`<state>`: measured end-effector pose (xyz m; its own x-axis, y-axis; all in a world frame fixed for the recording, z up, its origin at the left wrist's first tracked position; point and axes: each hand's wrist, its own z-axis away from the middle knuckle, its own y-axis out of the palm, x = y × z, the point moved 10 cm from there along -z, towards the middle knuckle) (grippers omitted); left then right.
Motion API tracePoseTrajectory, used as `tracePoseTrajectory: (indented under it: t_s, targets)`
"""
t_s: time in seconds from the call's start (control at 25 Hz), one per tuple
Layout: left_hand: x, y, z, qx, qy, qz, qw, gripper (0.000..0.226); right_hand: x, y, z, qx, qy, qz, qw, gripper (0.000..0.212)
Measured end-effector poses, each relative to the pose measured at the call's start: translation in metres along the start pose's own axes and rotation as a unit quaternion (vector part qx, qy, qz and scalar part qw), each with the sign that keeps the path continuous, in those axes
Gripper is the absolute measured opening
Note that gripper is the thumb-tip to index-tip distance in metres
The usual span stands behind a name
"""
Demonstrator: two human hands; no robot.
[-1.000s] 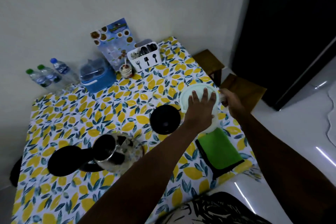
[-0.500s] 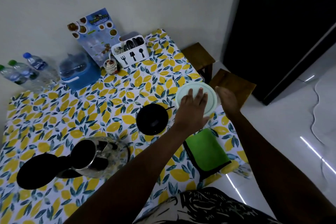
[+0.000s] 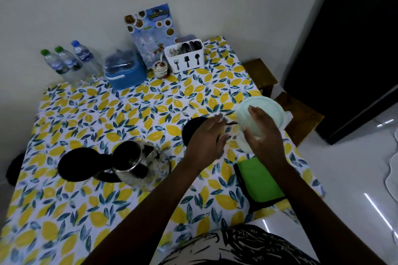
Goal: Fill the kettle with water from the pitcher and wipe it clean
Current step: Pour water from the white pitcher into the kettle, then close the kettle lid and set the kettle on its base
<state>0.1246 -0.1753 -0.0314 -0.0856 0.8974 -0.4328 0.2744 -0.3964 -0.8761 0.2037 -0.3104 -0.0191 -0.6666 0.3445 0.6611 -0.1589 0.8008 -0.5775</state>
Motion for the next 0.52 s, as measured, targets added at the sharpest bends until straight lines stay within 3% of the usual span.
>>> tracePoseTrajectory:
  t_s: [0.12,0.32,0.52]
  targets:
    - [0.039,-0.036,0.047,-0.030,-0.053,-0.001,0.998,0.044,0.048,0.048,0.017,0.063,-0.044,-0.015,0.997,0.062]
    - [0.104,-0.106,0.126,-0.083,-0.117,-0.044,0.989,0.043,0.111,0.161,0.058,0.247,-0.066,-0.021,0.967,0.088]
    - [0.153,-0.176,0.193,-0.208,-0.159,-0.093,0.961,0.032,0.154,0.223,0.078,0.300,-0.092,0.003,0.949,0.100]
